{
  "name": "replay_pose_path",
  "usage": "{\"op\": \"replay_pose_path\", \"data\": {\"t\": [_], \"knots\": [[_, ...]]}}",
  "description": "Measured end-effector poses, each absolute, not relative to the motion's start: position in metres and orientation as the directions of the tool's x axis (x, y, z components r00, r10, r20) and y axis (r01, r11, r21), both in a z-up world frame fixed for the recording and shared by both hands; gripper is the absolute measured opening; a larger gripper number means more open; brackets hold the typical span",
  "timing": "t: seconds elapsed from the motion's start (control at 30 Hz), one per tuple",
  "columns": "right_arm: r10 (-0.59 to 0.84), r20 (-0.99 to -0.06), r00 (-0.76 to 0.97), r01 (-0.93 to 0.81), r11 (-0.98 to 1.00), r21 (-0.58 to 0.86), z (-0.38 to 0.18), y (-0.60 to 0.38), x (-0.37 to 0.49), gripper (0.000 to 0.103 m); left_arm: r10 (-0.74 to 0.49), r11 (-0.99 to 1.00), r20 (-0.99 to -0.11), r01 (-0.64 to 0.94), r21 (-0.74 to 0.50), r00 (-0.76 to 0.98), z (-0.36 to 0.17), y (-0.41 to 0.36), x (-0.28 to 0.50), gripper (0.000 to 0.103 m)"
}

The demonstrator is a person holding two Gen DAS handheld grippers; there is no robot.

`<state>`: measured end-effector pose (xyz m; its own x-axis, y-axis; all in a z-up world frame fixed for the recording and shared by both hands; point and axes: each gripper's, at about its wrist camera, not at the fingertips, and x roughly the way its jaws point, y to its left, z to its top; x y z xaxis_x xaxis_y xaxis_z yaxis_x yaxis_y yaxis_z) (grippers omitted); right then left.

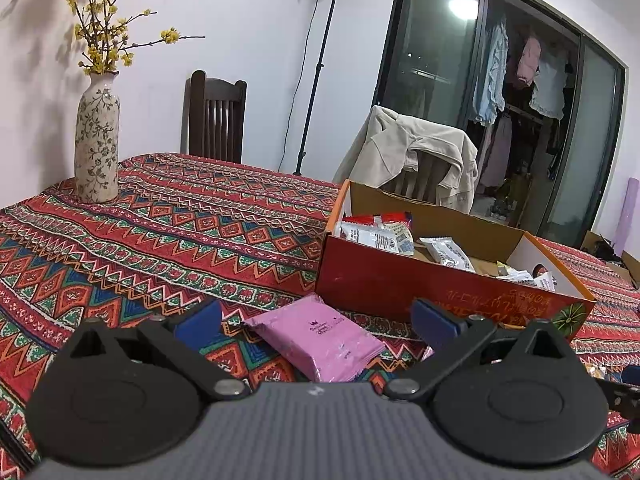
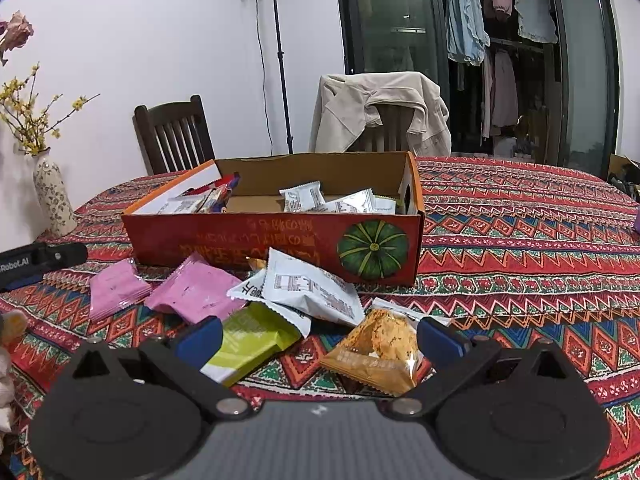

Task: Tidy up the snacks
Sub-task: 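Move both open grippers back toward the snack pile, then lower the right gripper and grasp an orange cracker packet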

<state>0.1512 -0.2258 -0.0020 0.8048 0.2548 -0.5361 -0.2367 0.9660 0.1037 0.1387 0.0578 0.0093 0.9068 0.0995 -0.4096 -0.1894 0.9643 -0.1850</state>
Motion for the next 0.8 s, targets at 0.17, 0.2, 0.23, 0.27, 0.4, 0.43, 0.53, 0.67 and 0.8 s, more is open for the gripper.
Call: {"op": "replay_pose_path", "data": {"t": [0.17, 0.2, 0.23, 0.27, 0.4, 0.43, 0.53, 0.67, 0.8], "knots": [[0.256, -0.541, 0.801, -0.237, 0.966, 0.106, -0.004, -0.225, 0.152, 0.103, 0.1, 0.964, -0.41, -0.19, -0.184, 0.906, 0.009, 0.058, 0.139, 0.103], [0.256, -0.542, 0.801, -0.236, 0.966, 0.107, -0.004, -0.226, 0.152, 0.103, 0.1, 0.964, -0.411, -0.19, -0.184, 0.906, 0.009, 0.058, 0.139, 0.103], [0.255, -0.543, 0.8, -0.235, 0.966, 0.109, -0.005, -0.226, 0.152, 0.103, 0.1, 0.965, -0.411, -0.19, -0.183, 0.906, 0.009, 0.058, 0.139, 0.103], [0.257, -0.543, 0.8, -0.234, 0.966, 0.112, -0.005, -0.227, 0.152, 0.103, 0.101, 0.965, -0.412, -0.191, -0.182, 0.906, 0.009, 0.058, 0.139, 0.103], [0.256, -0.547, 0.797, -0.228, 0.966, 0.119, -0.006, -0.228, 0.153, 0.103, 0.101, 0.964, -0.416, -0.192, -0.182, 0.904, 0.008, 0.058, 0.139, 0.103], [0.253, -0.547, 0.797, -0.226, 0.967, 0.118, -0.006, -0.229, 0.154, 0.103, 0.102, 0.964, -0.417, -0.192, -0.182, 0.903, 0.008, 0.058, 0.139, 0.103], [0.25, -0.548, 0.799, -0.224, 0.968, 0.114, -0.005, -0.231, 0.153, 0.103, 0.103, 0.963, -0.42, -0.197, -0.186, 0.901, 0.008, 0.059, 0.14, 0.103], [0.218, -0.549, 0.807, -0.192, 0.976, 0.104, -0.005, -0.239, 0.151, 0.103, 0.107, 0.958, -0.426, -0.208, -0.196, 0.898, 0.007, 0.061, 0.14, 0.103], [0.192, -0.558, 0.807, -0.17, 0.981, 0.092, -0.006, -0.244, 0.153, 0.103, 0.102, 0.954, -0.438, -0.213, -0.211, 0.893, 0.006, 0.065, 0.142, 0.103]]}}
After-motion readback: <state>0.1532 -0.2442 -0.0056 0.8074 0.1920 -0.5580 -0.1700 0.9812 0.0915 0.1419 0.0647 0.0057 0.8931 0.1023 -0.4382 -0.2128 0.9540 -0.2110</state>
